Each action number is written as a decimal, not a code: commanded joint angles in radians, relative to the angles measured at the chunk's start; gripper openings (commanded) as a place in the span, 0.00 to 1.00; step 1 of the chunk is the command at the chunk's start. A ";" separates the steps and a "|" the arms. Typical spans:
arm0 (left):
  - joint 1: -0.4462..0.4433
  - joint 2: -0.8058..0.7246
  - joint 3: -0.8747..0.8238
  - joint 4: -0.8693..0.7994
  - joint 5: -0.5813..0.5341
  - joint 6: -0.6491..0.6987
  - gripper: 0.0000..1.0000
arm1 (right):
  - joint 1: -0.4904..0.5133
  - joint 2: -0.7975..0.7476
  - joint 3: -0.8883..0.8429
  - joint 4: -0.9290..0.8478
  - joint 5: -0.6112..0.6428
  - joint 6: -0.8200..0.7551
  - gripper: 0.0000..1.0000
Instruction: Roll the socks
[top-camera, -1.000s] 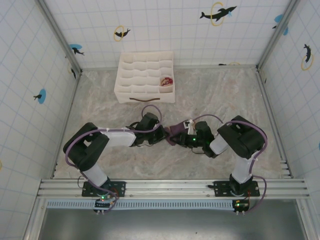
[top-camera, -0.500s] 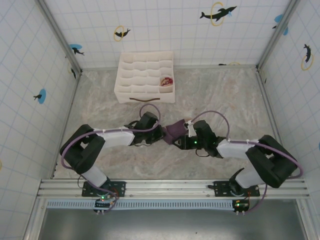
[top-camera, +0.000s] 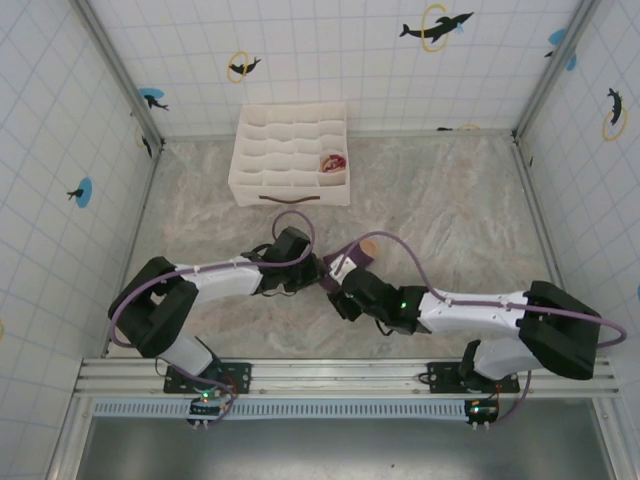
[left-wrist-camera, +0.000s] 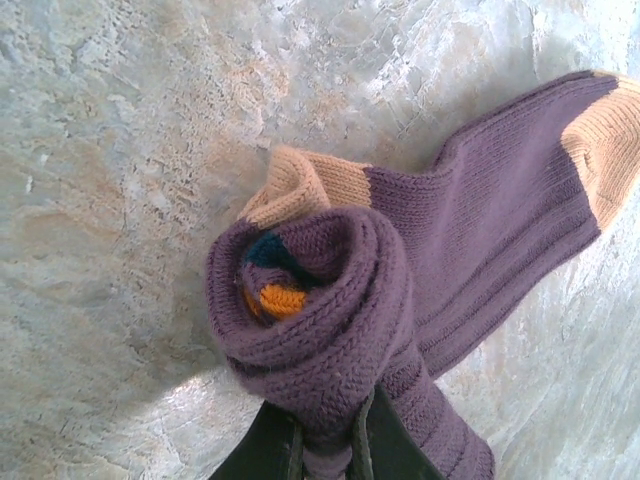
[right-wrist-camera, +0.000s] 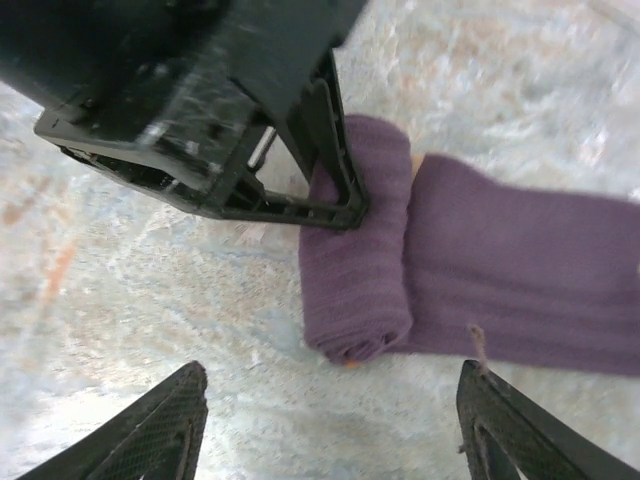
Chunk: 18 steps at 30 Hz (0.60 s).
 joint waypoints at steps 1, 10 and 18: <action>0.005 -0.017 -0.024 -0.067 0.004 -0.003 0.00 | 0.080 0.062 0.028 0.044 0.277 -0.180 0.67; -0.003 -0.032 -0.049 -0.049 0.025 -0.023 0.00 | 0.160 0.285 0.101 0.140 0.419 -0.321 0.67; -0.014 -0.058 -0.073 -0.039 0.038 -0.041 0.00 | 0.153 0.425 0.137 0.199 0.442 -0.333 0.65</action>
